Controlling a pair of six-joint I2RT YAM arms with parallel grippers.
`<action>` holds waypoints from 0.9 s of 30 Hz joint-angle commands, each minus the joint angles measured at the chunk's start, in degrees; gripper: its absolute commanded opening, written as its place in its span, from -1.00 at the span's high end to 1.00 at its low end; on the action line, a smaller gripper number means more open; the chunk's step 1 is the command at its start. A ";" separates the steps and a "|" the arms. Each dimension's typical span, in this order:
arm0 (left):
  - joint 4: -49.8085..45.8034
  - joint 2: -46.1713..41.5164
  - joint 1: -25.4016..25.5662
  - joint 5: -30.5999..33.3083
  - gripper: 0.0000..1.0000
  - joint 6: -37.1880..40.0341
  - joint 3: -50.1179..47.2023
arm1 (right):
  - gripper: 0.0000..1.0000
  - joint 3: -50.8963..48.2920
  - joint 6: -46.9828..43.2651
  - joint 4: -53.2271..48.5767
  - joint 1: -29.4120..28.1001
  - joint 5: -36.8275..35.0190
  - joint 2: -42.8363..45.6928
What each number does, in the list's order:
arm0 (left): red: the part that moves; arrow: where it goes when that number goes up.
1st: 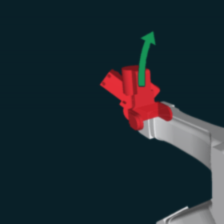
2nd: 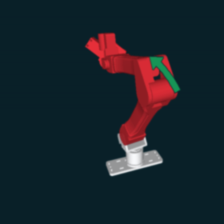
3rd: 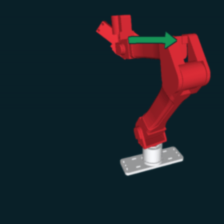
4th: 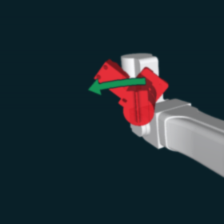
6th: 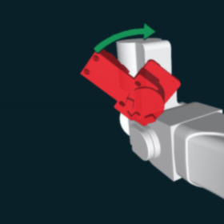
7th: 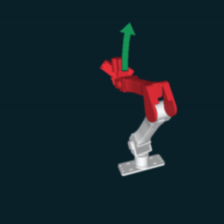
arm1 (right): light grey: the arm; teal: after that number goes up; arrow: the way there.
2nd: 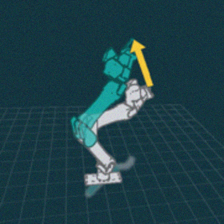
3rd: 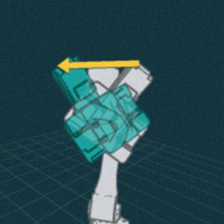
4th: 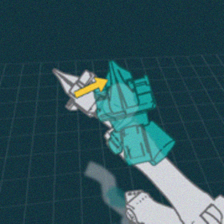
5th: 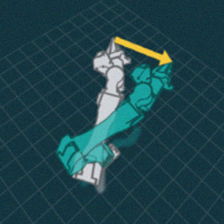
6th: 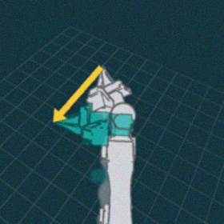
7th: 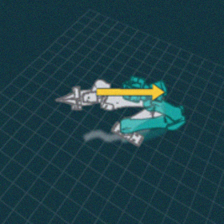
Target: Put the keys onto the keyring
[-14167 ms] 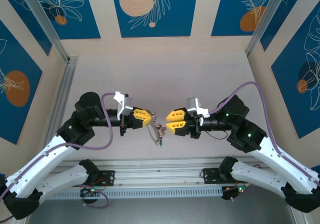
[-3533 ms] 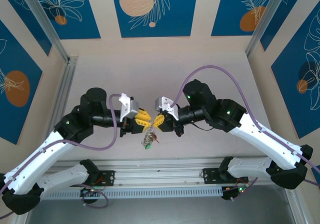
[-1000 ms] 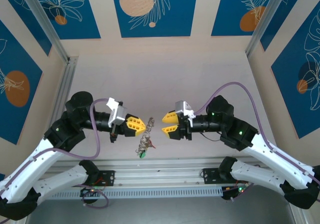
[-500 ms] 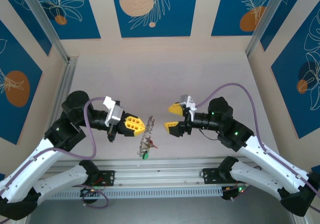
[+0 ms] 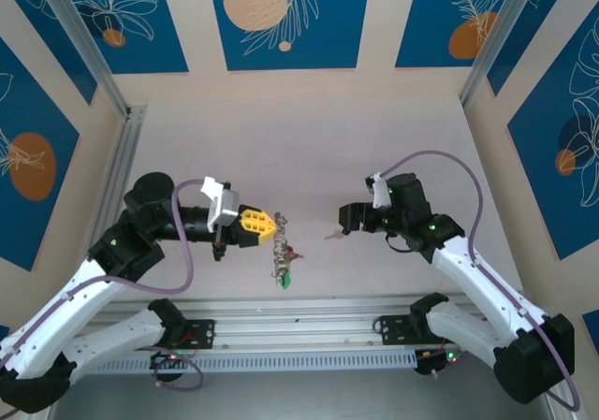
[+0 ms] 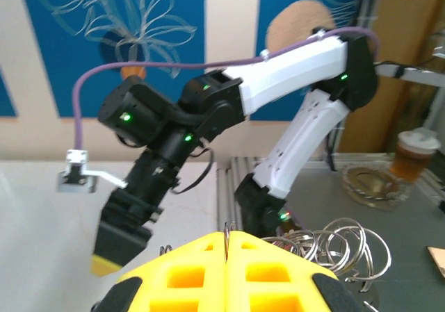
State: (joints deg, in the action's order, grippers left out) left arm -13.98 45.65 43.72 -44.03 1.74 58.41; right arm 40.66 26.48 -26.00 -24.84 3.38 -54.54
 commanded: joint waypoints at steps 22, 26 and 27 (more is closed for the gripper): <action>3.65 -6.37 -0.66 17.27 1.00 -7.53 -13.81 | -0.04 14.28 -7.53 -2.25 1.45 -0.06 -37.40; 4.75 -6.44 -0.86 16.23 1.00 -7.78 -14.24 | -0.04 15.23 -8.02 -2.91 1.44 0.78 -40.42; 5.39 -6.60 -0.96 15.74 1.00 -7.95 -14.44 | -0.03 15.26 -7.90 -3.02 1.48 0.68 -40.87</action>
State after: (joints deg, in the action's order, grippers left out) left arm -12.73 39.86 43.33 -26.74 -5.72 44.12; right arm 54.76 20.03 -27.53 -23.55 1.65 -94.17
